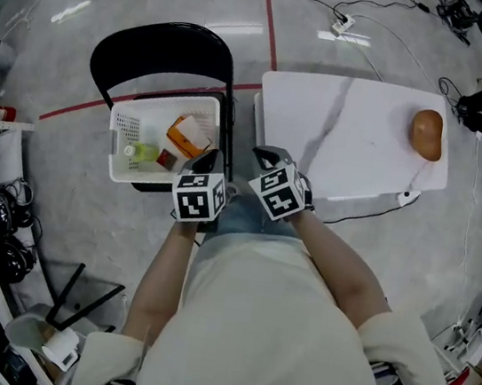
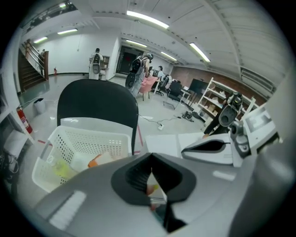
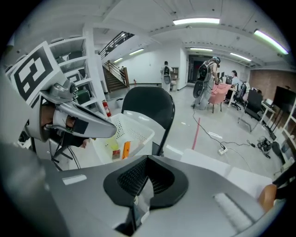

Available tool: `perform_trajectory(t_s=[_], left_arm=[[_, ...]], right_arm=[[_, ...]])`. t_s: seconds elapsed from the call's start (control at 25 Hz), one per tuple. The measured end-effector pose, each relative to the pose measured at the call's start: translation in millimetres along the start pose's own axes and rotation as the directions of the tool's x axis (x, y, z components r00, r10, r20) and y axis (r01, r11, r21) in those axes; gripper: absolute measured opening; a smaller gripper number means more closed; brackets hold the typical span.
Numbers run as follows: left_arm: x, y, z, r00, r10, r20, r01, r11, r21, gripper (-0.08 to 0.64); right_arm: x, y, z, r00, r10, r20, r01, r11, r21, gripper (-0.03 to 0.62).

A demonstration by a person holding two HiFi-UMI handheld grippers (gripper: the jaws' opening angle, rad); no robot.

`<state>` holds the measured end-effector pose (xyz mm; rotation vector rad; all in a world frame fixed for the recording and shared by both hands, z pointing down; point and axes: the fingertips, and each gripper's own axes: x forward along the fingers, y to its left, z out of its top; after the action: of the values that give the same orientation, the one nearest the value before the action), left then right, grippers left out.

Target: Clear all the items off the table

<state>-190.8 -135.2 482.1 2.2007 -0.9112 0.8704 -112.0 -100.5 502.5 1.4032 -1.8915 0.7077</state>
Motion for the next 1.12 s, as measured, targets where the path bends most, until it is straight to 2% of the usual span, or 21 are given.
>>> perform_trajectory(t_s=[0.24, 0.6, 1.12], left_arm=[[20.1, -77.7, 8.5, 0.997, -0.076, -0.024, 0.078, 0.993, 0.090, 0.008], [50.9, -218.5, -4.0, 0.982, -0.172, -0.074, 0.184, 0.963, 0.196, 0.008], [89.6, -381.6, -40.6, 0.955, -0.264, -0.133, 0.293, 0.902, 0.316, 0.008]], right_arm=[[-46.0, -60.1, -38.9, 0.996, -0.089, 0.015, 0.087, 0.991, 0.100, -0.002], [-130.4, -145.5, -122.2, 0.978, -0.208, 0.016, 0.199, 0.953, 0.228, -0.002], [-229.7, -242.4, -240.4, 0.937, -0.349, -0.008, 0.329, 0.876, 0.352, -0.002]])
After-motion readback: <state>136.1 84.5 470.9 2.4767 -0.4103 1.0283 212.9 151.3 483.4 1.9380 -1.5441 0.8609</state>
